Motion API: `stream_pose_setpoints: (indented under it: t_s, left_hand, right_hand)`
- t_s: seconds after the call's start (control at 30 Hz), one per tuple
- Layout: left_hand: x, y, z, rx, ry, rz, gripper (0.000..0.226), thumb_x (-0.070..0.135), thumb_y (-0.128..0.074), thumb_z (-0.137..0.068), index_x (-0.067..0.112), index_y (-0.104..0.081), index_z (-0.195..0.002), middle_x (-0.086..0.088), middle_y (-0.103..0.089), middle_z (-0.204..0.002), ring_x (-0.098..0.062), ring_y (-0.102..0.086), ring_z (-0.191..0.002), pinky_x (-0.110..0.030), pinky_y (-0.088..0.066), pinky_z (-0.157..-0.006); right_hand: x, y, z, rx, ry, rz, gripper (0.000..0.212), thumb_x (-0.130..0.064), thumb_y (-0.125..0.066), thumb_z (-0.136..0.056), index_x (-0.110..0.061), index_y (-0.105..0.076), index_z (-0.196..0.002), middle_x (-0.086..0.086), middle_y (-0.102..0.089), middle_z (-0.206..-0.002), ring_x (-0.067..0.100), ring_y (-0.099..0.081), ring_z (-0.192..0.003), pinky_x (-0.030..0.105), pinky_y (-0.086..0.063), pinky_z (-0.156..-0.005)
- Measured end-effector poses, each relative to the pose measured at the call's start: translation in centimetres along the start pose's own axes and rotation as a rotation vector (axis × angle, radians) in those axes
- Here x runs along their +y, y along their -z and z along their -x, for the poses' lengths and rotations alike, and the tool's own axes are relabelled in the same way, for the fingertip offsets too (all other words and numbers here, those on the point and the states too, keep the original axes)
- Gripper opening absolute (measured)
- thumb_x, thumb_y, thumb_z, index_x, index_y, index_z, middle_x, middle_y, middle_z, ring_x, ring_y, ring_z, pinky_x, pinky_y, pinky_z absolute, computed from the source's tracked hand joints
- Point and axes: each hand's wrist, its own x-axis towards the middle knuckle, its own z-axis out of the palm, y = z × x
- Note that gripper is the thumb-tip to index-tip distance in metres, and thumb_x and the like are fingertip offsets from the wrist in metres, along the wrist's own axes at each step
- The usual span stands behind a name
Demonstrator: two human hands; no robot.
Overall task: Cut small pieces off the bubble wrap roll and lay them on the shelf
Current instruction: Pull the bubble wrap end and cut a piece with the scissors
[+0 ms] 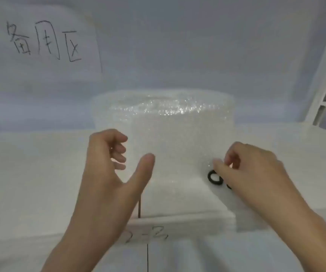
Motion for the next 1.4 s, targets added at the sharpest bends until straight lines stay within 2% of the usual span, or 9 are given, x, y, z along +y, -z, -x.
stream_pose_setpoints:
  t_s: [0.13,0.5,0.63,0.83,0.93,1.03,1.1,1.2,1.4]
  left_hand:
    - [-1.2,-1.3,-0.2,-0.117,0.24,0.012,0.051,0.042,-0.068,-0.084,0.034,-0.03,-0.118,0.004,-0.044,-0.119,-0.005,-0.054,-0.097,-0.019,-0.041,-0.069]
    - [-1.9,-0.3,0.2,-0.397,0.246,-0.082,0.008,0.026,-0.067,-0.087,0.019,-0.072,-0.086,0.009,-0.063,-0.071,-0.002,-0.053,-0.055,-0.017,-0.039,-0.054]
    - [-1.5,0.0,0.3,-0.4,0.249,-0.05,0.008,0.021,-0.066,-0.088,0.015,-0.071,-0.085,-0.002,-0.074,-0.079,0.005,-0.047,-0.037,-0.015,-0.036,-0.046]
    - [-1.9,-0.2,0.1,-0.413,0.311,0.019,0.008,0.024,-0.065,-0.089,0.018,-0.066,-0.084,-0.003,-0.079,-0.08,-0.011,-0.067,-0.064,-0.036,-0.054,-0.082]
    - [-1.8,-0.2,0.0,-0.44,0.331,0.031,0.009,0.024,-0.068,-0.087,0.016,-0.067,-0.091,-0.002,-0.078,-0.08,-0.01,-0.07,-0.069,-0.023,-0.049,-0.066]
    - [-1.2,-0.4,0.3,-0.485,0.285,-0.038,0.009,0.016,-0.065,-0.089,0.009,-0.068,-0.086,0.004,-0.061,-0.061,0.003,-0.044,-0.035,-0.015,-0.035,-0.043]
    - [-0.7,-0.4,0.5,-0.455,0.285,-0.06,0.015,0.011,-0.061,-0.091,0.001,-0.071,-0.087,-0.002,-0.064,-0.068,0.003,-0.038,-0.029,-0.009,-0.029,-0.036]
    - [0.2,0.0,0.8,-0.46,0.318,-0.043,0.017,0.011,-0.06,-0.093,-0.003,-0.07,-0.093,-0.006,-0.068,-0.077,0.004,-0.04,-0.028,-0.008,-0.029,-0.035]
    - [0.4,1.9,1.3,-0.43,0.416,-0.003,0.014,0.012,-0.063,-0.09,0.001,-0.07,-0.093,-0.002,-0.071,-0.076,-0.006,-0.055,-0.048,-0.018,-0.044,-0.046]
  right_hand:
    - [0.8,-2.2,0.4,-0.055,-0.074,0.084,0.029,-0.033,-0.053,-0.078,-0.008,-0.044,-0.067,0.004,-0.051,-0.072,0.021,-0.046,-0.062,0.03,-0.029,-0.049]
    - [0.8,1.5,0.4,-0.296,-0.169,0.221,0.027,-0.031,-0.066,-0.076,-0.01,-0.05,-0.072,0.003,-0.055,-0.067,0.023,-0.055,-0.061,0.024,-0.037,-0.049]
    - [1.0,4.0,1.0,-0.36,-0.167,0.253,0.031,-0.031,-0.067,-0.078,-0.009,-0.048,-0.069,0.004,-0.056,-0.067,0.023,-0.057,-0.056,0.027,-0.043,-0.055]
    - [4.2,7.4,6.2,-0.489,-0.198,-0.465,0.032,-0.023,-0.072,-0.082,0.002,-0.066,-0.063,0.018,-0.069,-0.066,0.022,-0.068,-0.059,0.028,-0.053,-0.063]
    - [4.3,5.9,10.0,-0.651,-0.225,-0.888,0.02,-0.021,-0.079,-0.076,-0.004,-0.075,-0.065,0.017,-0.075,-0.084,0.016,-0.068,-0.072,0.017,-0.052,-0.053]
    - [4.5,2.4,11.9,-0.778,-0.278,-1.174,0.035,-0.028,-0.088,-0.051,-0.003,-0.074,-0.07,0.013,-0.071,-0.077,0.011,-0.066,-0.063,0.016,-0.046,-0.045]
    - [4.2,0.5,12.8,-0.833,-0.31,-1.243,0.041,-0.033,-0.092,-0.047,-0.004,-0.072,-0.068,0.013,-0.069,-0.075,0.016,-0.068,-0.064,0.02,-0.049,-0.046]
    - [2.8,-1.1,13.8,-0.873,-0.342,-1.273,0.027,-0.026,-0.077,-0.076,-0.002,-0.065,-0.07,0.016,-0.068,-0.077,0.023,-0.067,-0.06,0.025,-0.052,-0.046]
    - [1.0,-3.2,14.2,-0.841,-0.314,-1.357,0.019,-0.016,-0.079,-0.073,0.0,-0.069,-0.075,0.012,-0.062,-0.077,0.016,-0.058,-0.053,0.026,-0.052,-0.048]
